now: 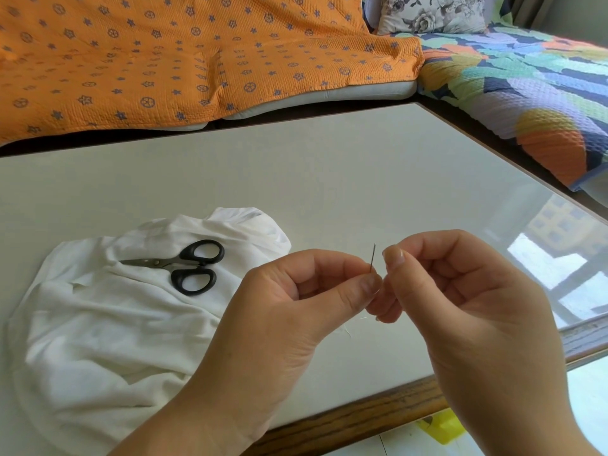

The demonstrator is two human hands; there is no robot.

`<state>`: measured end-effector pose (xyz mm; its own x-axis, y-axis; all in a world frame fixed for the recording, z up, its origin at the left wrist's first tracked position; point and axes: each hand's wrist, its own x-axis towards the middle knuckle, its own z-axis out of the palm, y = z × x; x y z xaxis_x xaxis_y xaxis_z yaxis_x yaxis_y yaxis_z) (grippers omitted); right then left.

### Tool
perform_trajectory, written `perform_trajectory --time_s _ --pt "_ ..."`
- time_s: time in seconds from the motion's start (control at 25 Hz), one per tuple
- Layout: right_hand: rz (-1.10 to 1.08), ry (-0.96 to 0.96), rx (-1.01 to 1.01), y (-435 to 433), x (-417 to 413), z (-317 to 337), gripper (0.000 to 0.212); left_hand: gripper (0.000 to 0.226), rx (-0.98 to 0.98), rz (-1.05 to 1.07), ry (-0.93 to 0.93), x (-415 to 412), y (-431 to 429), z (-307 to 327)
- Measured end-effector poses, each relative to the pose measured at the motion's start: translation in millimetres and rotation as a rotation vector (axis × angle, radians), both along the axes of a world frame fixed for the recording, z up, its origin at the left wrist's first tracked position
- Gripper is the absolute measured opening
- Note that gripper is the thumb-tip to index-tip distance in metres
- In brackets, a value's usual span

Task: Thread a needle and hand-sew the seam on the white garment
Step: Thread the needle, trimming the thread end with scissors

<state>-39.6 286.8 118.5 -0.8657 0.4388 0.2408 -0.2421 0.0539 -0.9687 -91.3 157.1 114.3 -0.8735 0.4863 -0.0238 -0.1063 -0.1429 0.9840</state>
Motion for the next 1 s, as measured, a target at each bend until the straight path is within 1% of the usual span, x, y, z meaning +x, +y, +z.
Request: perform_trajectory --time_s 0.12,0.28,0.4,0.6,0.76,0.88,1.0 --pt "-0.001 -0.004 0.006 0.0 -0.8 -0.6 0.017 0.015 0.007 -0.001 0.005 -0.1 0.2 -0.2" --pt "0.009 0.001 0.014 -0.3 -0.9 -1.0 0.006 0.014 0.006 -0.005 0.013 -0.6 0.1 -1.1" --pt "0.003 -0.008 0.023 -0.2 -0.6 -0.8 0.015 0.013 0.000 -0.006 0.029 -1.2 -0.2 -1.9" --pt "0.013 -0.019 0.007 -0.7 -0.3 0.7 0.009 0.013 -0.005 -0.007 0.042 -1.2 -0.5 -2.9" --pt "0.013 -0.029 0.000 -1.1 -1.0 0.5 0.011 0.014 -0.015 -0.001 0.042 -1.3 -1.3 -3.4" --pt "0.019 -0.027 -0.016 -0.6 -2.0 -1.0 0.018 0.017 -0.021 0.007 0.048 -1.3 -1.5 -4.1" --pt "0.057 -0.027 -0.060 0.9 -3.6 -3.1 0.016 0.017 -0.047 0.002 0.076 -1.4 -2.3 -4.5"
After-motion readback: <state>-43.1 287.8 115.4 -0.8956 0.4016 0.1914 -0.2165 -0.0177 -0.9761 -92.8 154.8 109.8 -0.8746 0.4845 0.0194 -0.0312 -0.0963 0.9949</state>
